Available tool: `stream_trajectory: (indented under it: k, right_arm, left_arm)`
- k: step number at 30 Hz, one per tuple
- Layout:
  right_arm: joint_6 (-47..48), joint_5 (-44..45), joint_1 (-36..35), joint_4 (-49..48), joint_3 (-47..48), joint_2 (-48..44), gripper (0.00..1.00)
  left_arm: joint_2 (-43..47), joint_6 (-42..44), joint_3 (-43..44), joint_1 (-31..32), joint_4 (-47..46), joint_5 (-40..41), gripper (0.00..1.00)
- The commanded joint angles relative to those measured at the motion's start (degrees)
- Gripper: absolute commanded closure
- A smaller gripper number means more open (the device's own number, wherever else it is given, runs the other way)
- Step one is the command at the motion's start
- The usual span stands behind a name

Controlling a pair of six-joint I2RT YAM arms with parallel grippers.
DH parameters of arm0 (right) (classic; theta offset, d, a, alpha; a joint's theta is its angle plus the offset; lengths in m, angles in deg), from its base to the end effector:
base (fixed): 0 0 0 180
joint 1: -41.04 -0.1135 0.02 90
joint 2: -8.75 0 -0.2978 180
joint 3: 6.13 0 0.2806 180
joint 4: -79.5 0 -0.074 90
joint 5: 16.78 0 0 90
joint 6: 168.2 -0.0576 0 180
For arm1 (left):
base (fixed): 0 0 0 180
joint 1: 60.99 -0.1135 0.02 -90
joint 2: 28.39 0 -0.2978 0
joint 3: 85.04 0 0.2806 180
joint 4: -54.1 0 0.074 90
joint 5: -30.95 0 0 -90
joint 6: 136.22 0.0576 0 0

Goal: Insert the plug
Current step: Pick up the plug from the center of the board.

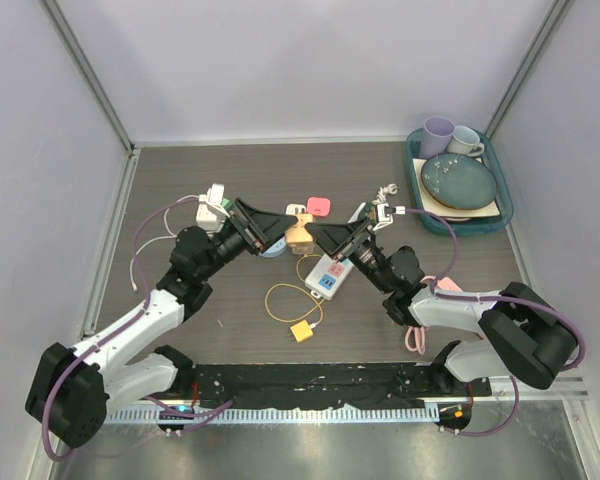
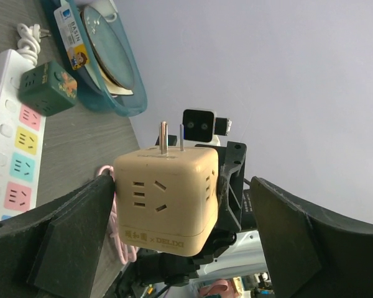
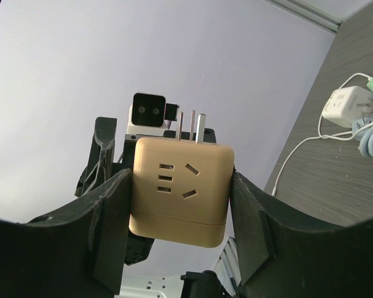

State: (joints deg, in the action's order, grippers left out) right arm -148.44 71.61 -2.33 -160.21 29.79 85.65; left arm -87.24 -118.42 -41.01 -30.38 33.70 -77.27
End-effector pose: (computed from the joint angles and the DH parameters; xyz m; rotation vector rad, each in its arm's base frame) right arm 0.2089 0.1996 0.2618 0.3089 1.4152 1.7017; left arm 0.2192 -0.1506 0.3091 -0.3225 1.6955 -1.6344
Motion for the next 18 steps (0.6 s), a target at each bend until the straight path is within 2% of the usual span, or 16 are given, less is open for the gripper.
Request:
stream_trajectory:
  k: [1,8,18]
  right_arm:
    - [-1.3,-0.2,0.1,-11.2,0.4,0.3,0.99]
    - [-3.9,-0.6,0.4,-15.0,0.4,2.4,0.99]
    - [-4.3,-3.0,0.4,-13.0,1.6,3.3,0.99]
  left_arm:
    - [0.0,-1.7,1.6,-0.2,-5.7,-3.2,0.08]
    - [-0.2,-2.0,1.8,-0.2,-6.2,-4.9,0.24]
    - [-1.0,-3.0,2.1,-0.2,-8.2,-5.9,0.44]
